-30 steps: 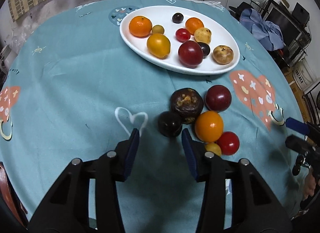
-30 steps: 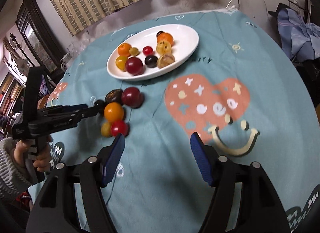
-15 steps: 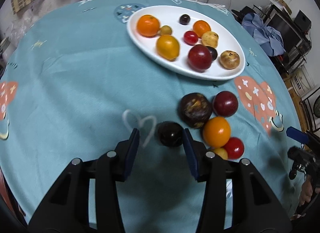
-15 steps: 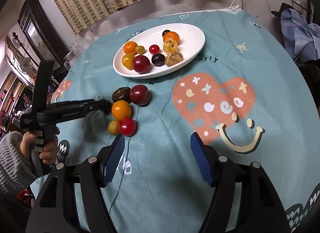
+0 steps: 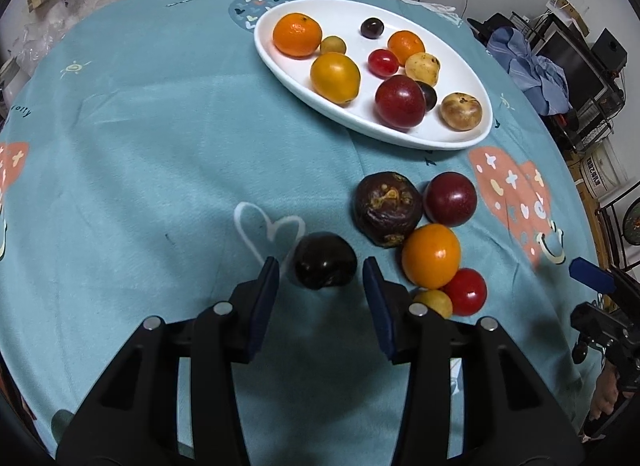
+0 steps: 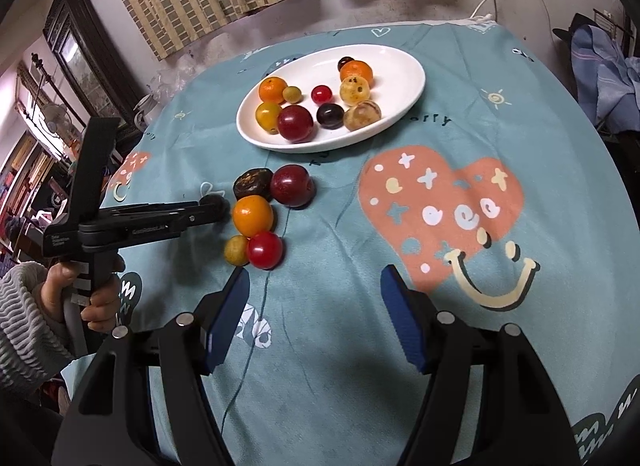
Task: Organize fruits
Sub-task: 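Grasp a dark purple plum with the left tool while the right tool grasps a red cherry tomato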
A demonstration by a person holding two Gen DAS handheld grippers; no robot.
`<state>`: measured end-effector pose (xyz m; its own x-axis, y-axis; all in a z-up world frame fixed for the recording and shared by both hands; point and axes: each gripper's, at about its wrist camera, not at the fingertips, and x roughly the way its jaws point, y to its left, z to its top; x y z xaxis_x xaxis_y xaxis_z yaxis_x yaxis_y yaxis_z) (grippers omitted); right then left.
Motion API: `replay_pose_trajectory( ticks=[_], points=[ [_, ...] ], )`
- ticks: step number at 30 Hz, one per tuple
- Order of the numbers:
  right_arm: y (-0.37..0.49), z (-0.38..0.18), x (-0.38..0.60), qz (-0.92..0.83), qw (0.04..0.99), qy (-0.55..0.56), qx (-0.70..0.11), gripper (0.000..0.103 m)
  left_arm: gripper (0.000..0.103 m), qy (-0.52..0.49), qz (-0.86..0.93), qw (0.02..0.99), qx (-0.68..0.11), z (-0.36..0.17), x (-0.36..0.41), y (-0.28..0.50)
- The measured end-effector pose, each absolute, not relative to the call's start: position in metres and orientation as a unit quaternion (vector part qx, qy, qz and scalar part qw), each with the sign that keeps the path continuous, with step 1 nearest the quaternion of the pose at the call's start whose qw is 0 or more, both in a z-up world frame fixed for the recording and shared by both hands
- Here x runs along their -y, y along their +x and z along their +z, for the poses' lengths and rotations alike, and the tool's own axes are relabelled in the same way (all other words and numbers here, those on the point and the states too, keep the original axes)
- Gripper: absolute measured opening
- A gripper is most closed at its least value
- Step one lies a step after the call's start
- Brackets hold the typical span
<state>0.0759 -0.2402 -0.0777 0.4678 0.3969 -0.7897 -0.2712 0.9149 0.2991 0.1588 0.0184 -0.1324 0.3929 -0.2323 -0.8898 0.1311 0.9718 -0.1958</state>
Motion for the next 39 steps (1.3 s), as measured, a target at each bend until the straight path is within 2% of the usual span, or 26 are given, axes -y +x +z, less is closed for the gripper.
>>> replay_pose_trajectory(
  ticks=[5,13,17,20,22,26,31,33,34,39],
  points=[
    [0.076,-0.08,0.241,0.191,0.855,0.062,-0.478,0.068,0.034,-0.047,-0.111,0.834,-0.539,-0.134,-0.017,0.162],
    [0.085,-0.092,0.207,0.231,0.843,0.005,-0.486,0.068,0.033,-0.073,-0.102,0.84,-0.529,-0.124,-0.036,0.142],
    [0.098,-0.101,0.189,0.255,0.831,-0.002,-0.494,0.061,0.033,-0.081,-0.097,0.841,-0.525,-0.117,-0.046,0.13],
    [0.108,-0.107,0.18,0.266,0.822,0.001,-0.503,0.051,0.033,-0.087,-0.093,0.842,-0.524,-0.115,-0.051,0.122],
    [0.115,-0.111,0.176,0.264,0.821,0.003,-0.507,0.051,0.033,-0.09,-0.09,0.843,-0.523,-0.114,-0.054,0.119],
    [0.121,-0.118,0.17,0.268,0.811,0.001,-0.52,0.041,0.033,-0.094,-0.085,0.842,-0.525,-0.116,-0.055,0.117],
    [0.122,-0.125,0.169,0.267,0.808,0.017,-0.526,0.039,0.033,-0.091,-0.09,0.839,-0.529,-0.119,-0.051,0.117],
    [0.122,-0.126,0.169,0.268,0.807,0.021,-0.526,0.037,0.033,-0.088,-0.094,0.838,-0.531,-0.12,-0.049,0.117],
    [0.121,-0.126,0.169,0.271,0.805,0.024,-0.527,0.032,0.033,-0.088,-0.095,0.837,-0.532,-0.121,-0.047,0.117],
    [0.119,-0.126,0.171,0.271,0.803,0.035,-0.53,0.029,0.033,-0.083,-0.102,0.832,-0.538,-0.125,-0.04,0.115]
  ],
)
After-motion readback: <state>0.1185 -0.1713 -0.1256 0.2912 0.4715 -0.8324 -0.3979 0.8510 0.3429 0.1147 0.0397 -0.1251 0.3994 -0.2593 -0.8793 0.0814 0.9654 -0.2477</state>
